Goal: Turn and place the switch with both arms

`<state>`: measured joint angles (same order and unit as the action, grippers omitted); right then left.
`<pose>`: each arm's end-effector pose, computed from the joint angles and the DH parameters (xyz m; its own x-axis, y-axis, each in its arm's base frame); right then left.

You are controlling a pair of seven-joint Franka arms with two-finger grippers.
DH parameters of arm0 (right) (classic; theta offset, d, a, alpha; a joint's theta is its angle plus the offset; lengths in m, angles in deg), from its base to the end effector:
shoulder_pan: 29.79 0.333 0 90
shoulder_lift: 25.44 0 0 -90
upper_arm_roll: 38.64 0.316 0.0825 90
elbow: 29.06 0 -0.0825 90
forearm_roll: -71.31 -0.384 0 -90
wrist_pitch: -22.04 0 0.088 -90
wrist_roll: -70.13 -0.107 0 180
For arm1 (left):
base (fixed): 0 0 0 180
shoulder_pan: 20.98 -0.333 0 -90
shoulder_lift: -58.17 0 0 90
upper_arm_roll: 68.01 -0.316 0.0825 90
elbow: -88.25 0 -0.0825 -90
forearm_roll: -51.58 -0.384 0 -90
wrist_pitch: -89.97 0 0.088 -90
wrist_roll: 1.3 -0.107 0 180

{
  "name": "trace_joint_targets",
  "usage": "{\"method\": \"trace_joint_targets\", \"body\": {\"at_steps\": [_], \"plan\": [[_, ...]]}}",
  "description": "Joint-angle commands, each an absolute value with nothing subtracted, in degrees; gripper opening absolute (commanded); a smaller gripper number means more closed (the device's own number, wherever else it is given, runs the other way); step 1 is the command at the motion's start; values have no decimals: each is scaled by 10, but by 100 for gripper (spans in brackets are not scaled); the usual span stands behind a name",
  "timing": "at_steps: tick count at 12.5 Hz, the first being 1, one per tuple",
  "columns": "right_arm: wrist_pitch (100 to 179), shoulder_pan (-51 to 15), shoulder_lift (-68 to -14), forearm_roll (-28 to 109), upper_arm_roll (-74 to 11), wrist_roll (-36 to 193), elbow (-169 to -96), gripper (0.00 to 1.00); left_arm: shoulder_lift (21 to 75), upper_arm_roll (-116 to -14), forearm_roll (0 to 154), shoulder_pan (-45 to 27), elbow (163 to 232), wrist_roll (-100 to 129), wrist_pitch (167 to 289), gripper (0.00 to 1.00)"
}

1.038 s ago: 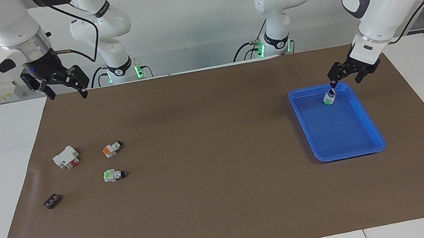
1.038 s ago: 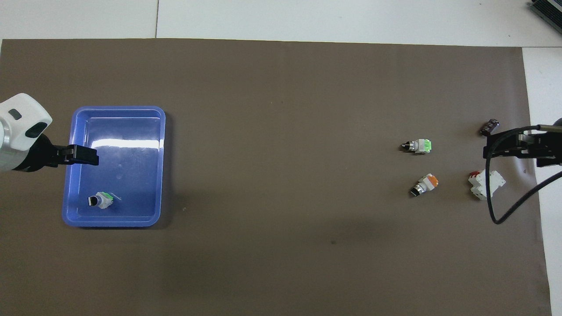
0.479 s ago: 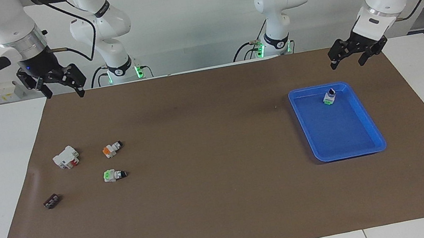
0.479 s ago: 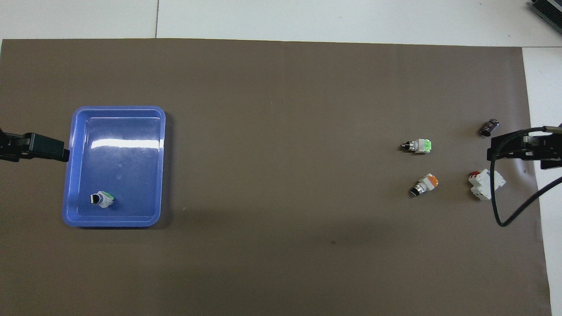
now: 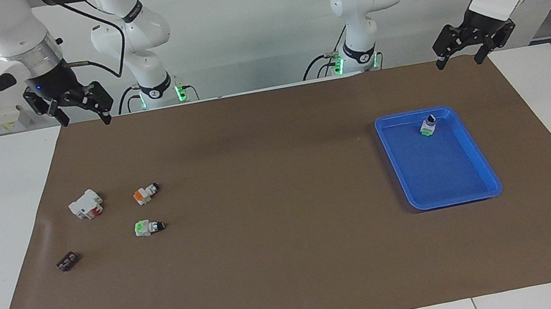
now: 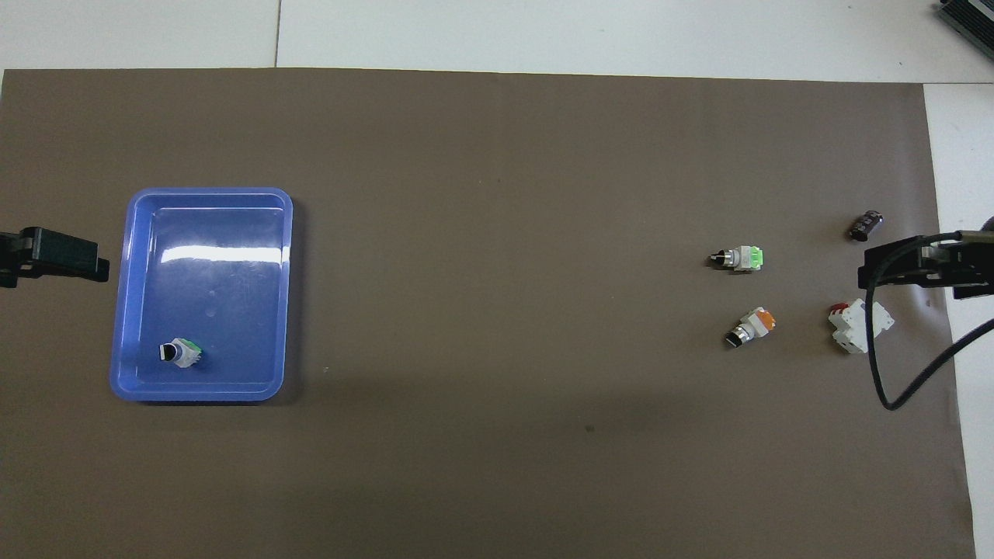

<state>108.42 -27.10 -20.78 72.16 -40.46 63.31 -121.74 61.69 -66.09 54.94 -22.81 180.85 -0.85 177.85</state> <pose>0.5224 0.0055 0.6409 0.9942 -0.1044 -0.0270 -0.1040 -0.9945 0.0156 0.5313 -0.0079 0.6335 0.9998 0.0042 -0.0214 0.0054 -0.9984 0.0564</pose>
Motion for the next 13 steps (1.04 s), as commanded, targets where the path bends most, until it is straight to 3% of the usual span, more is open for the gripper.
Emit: {"method": "trace_joint_targets", "body": {"at_steps": [1,13], "plan": [[1079,-274,-198,724,-401,672,-1223,100,620,-664,510,-226,1814,-2,1783,100],[1081,-274,-198,723,-400,697,-1225,100,633,-657,494,-200,1833,0,1769,100]]}}
